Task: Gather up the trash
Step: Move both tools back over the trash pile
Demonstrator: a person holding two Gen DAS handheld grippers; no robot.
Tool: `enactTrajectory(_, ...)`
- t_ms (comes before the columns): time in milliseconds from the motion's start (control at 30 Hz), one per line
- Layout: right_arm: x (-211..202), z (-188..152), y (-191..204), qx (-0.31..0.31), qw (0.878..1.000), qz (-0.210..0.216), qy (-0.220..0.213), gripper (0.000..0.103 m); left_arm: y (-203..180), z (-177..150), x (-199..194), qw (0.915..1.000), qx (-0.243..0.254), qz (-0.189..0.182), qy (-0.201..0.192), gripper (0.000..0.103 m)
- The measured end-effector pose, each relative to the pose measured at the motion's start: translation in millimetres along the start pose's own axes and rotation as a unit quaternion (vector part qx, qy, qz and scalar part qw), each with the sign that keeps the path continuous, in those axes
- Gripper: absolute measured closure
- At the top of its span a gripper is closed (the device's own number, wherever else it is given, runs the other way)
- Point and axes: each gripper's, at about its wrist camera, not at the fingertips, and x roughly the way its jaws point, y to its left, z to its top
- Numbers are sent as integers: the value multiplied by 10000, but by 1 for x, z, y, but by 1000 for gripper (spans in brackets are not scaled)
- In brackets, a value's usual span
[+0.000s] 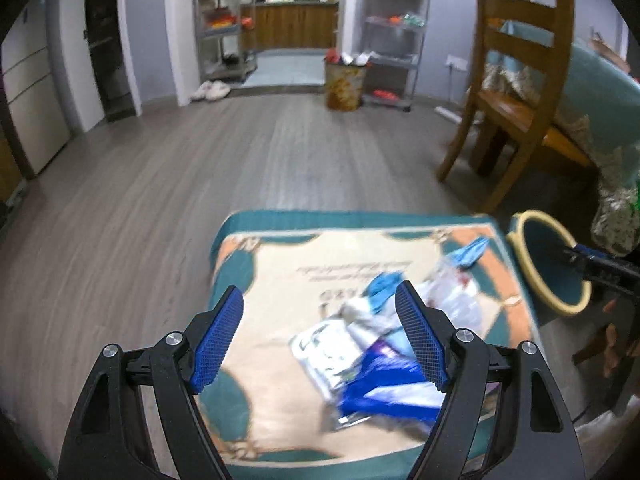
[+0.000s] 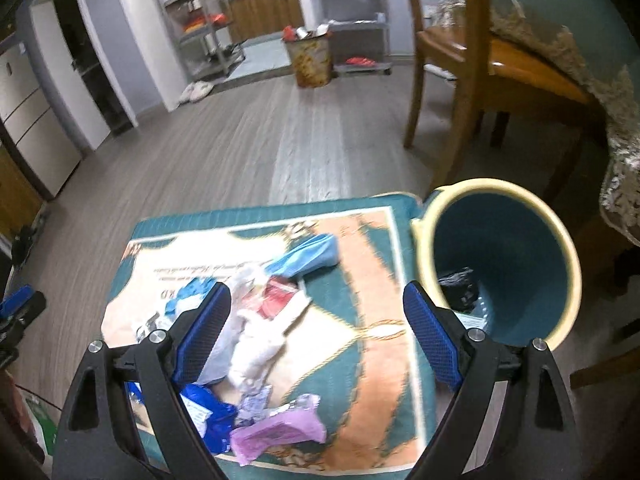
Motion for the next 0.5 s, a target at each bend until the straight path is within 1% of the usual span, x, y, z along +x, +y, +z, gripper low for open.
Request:
enactTrajectory(67,4,-3,12,-139,9999,16,73,17,8,-4,6,9999,-9,27,120,24)
enactTrajectory(133,9,-7,25,-231,9996,66,158,17,18,-6,9,9998,-131,-42,173,24)
enactTrajectory(233,19,-13,39,-286,9989,164,320,17,29,-4,9,9992,-324,-155,148,24)
enactTrajectory(467,51,-37,75,-561,9945,366,805,17,28,-2,13,9984,-434,-314,162,24)
enactTrajectory(500,54,-39,77,-600,9938,383,858,18,27,-2,14,9985,-421,-320,171,24)
